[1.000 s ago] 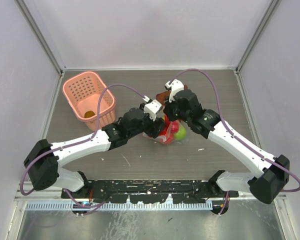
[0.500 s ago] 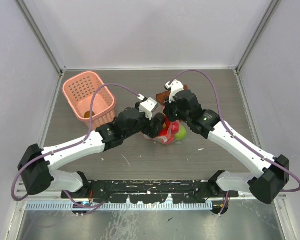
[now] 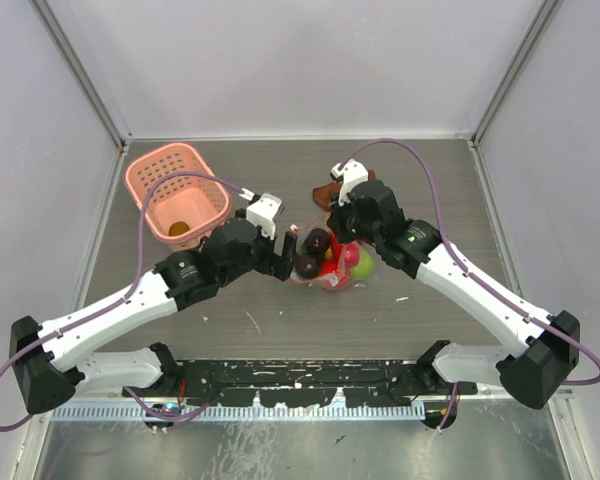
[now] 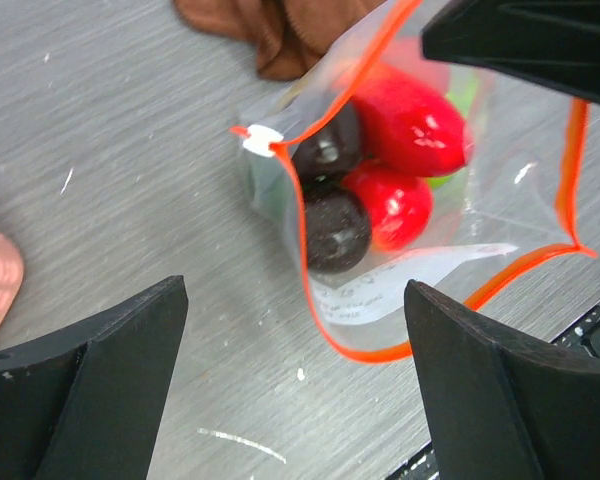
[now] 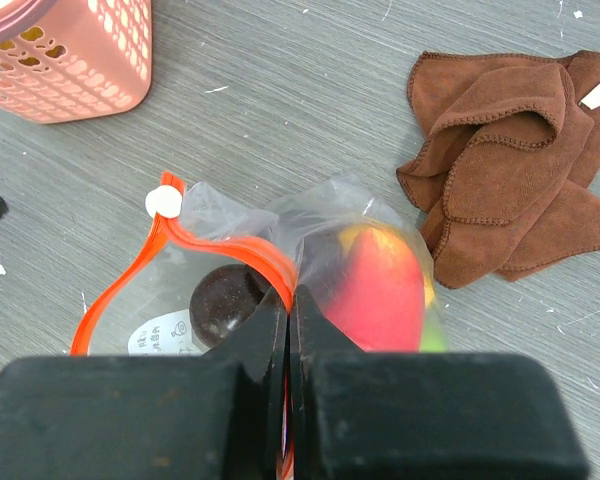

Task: Place the food in the zip-top bag and seal the zipper
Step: Pick up the fake fruit from the bin.

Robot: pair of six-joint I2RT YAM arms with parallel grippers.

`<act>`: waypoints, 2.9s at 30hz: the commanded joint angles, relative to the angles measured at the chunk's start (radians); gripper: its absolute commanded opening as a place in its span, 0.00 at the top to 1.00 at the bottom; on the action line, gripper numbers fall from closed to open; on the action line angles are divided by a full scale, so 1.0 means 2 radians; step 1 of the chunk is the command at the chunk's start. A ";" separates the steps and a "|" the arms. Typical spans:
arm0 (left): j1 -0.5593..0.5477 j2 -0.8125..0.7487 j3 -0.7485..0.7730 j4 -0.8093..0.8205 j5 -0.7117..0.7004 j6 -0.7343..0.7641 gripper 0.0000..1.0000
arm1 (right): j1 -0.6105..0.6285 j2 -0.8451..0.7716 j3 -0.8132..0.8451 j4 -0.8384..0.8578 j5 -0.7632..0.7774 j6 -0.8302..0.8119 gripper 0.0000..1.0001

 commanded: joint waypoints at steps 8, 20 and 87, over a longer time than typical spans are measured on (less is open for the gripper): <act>0.073 -0.038 0.077 -0.170 -0.068 -0.011 0.02 | -0.001 -0.024 -0.008 0.049 -0.011 0.003 1.00; 0.304 0.043 0.196 -0.283 0.008 0.026 0.02 | -0.001 -0.032 -0.025 0.063 -0.014 -0.011 1.00; 0.474 0.440 0.274 -0.295 0.107 0.003 0.31 | -0.001 -0.040 -0.059 0.102 -0.041 -0.015 1.00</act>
